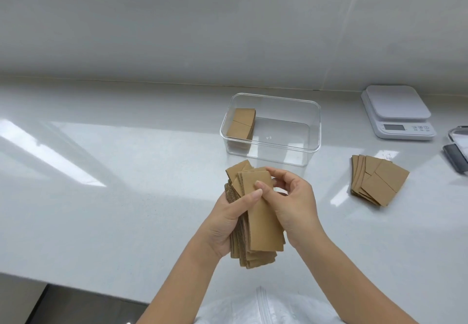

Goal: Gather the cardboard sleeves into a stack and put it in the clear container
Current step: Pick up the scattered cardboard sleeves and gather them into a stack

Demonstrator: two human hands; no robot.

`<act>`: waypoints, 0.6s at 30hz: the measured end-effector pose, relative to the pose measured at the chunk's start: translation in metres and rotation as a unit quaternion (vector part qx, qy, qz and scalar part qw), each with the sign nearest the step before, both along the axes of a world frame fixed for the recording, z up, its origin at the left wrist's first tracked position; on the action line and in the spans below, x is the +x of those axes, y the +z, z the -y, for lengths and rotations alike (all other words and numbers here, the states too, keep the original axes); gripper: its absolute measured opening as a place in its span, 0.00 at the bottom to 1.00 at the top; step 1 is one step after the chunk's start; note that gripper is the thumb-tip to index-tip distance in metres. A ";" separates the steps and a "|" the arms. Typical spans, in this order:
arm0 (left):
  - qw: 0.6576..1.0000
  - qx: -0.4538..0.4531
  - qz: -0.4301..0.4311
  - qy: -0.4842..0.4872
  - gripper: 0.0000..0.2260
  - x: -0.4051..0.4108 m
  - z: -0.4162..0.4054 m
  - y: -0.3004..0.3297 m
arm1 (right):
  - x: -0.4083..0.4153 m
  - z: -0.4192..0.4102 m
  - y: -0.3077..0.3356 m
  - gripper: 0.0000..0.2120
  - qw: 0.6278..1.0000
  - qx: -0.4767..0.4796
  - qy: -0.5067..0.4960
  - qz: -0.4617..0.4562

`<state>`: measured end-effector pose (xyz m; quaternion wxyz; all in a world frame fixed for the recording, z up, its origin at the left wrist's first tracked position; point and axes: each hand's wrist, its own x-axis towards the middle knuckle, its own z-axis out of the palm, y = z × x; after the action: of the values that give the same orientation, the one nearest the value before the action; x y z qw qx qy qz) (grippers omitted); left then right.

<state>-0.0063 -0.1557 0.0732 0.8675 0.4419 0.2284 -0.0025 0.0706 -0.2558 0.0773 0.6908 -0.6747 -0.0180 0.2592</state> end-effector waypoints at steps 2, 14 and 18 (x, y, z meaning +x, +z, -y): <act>1.000 -0.005 0.008 -0.003 0.16 -0.001 0.001 -0.001 | 0.002 0.003 -0.001 0.14 0.998 -0.045 0.019 0.026; 0.990 0.131 -0.021 -0.043 0.28 0.016 0.008 0.004 | 0.011 0.023 -0.016 0.35 0.960 0.069 0.159 -0.221; 0.971 0.227 -0.024 -0.068 0.31 0.027 0.015 0.001 | 0.018 0.038 -0.016 0.31 0.963 0.095 0.146 -0.206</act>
<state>0.0211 -0.1705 0.0745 0.7364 0.6418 0.2128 -0.0205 0.0886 -0.2939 0.0611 0.6956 -0.5278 0.0019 0.4874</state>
